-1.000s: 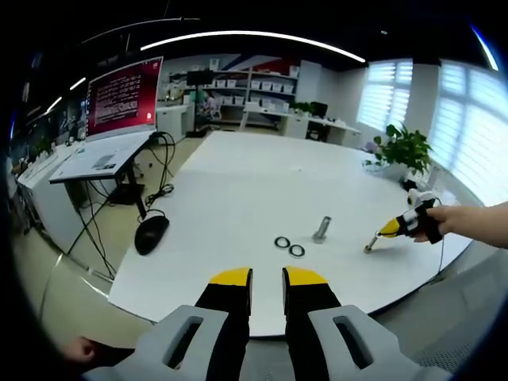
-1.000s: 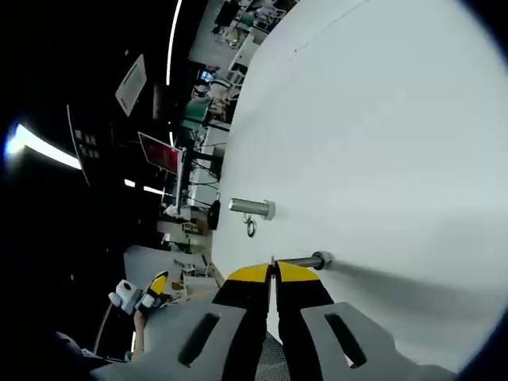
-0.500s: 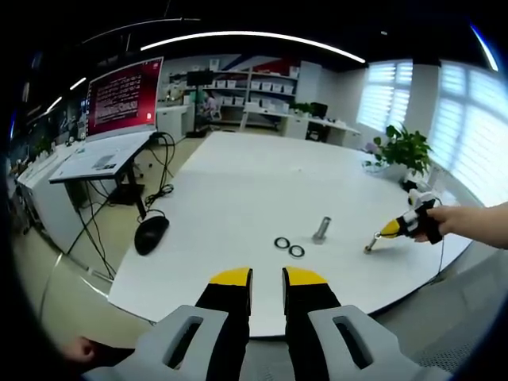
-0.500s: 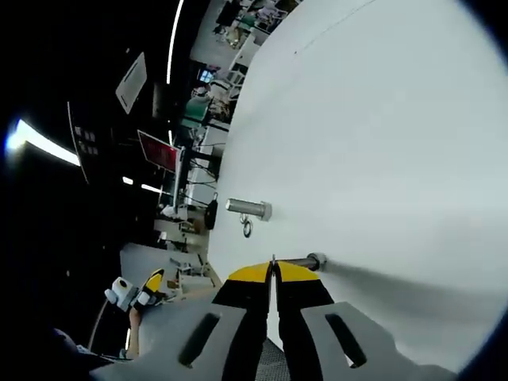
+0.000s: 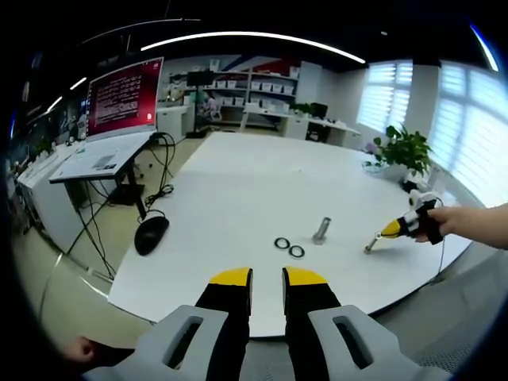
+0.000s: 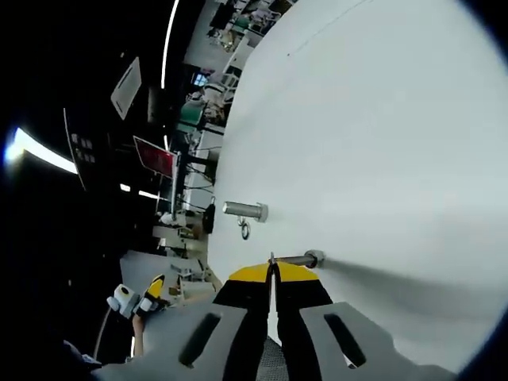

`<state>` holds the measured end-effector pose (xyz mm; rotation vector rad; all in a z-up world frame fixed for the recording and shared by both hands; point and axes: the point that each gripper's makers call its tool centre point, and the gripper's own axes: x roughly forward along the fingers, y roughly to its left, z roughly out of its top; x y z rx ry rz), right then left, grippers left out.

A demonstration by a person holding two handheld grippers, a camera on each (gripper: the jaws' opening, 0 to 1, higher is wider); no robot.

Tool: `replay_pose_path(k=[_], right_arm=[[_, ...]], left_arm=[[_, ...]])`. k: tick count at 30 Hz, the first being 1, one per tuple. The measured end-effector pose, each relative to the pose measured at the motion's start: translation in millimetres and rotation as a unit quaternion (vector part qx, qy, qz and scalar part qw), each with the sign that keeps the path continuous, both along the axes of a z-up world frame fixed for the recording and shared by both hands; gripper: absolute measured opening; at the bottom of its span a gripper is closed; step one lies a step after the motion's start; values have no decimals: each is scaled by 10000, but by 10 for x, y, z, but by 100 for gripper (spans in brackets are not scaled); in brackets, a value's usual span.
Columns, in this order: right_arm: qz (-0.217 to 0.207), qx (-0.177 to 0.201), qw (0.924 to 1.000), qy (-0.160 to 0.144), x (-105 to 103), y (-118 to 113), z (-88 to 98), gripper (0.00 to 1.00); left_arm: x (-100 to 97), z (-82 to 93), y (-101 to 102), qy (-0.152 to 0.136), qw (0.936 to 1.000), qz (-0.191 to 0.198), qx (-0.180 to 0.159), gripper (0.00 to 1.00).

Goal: Place the washer onto the threaded stud by aligning its center hole with the stud, sliding it down to the base, and recovering from edge contact or off-axis alignment until the washer reaches the visible bottom stop.

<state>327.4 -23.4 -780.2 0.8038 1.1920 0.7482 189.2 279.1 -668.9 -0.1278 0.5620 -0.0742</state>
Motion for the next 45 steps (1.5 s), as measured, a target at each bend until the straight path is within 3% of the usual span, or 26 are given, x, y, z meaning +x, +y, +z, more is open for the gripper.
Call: replay_pose_path(k=[8, 14, 24, 28, 31, 33, 37, 39, 42, 45], right_arm=[[-287, 308, 9982, 430, -15, 26, -15, 3], [-427, 248, 9972, 555, 11, 2, -97, 3], [-291, -220, 9977, 576, 2, -10, -337, 3], [-12, -652, 9973, 344, 10, -77, -439, 3], [-60, -552, 9976, 419, 24, -86, -438, 4], [-35, -530, 9980, 329, -35, -57, -381, 6], [82, -616, 9981, -46, -131, -86, -169, 20], [192, -664, 9971, -308, -229, -105, 21, 21], [420, -915, 9920, -767, -306, -161, 230, 23], [728, -1170, 9802, -1422, -413, -191, 547, 25]], left_arm=[[0, 1, 1, -1, 10000, -1, 0, 13], [1, -2, 3, -2, 10000, 0, -1, 13], [1, -7, 3, 17, 10000, -3, 10, 13], [-1, -10, 4, 31, 10000, -5, 19, 13], [-1, -10, 1, 32, 10000, -10, 19, 13], [0, -10, -1, 31, 10000, -19, 19, 13], [5, -5, 1, 10, 10000, -17, 6, 13], [5, -9, 0, 19, 10000, -29, 15, 13], [5, -7, -5, 13, 10000, -40, 15, 13], [-2, -9, -8, 22, 10000, -52, 21, 12]])
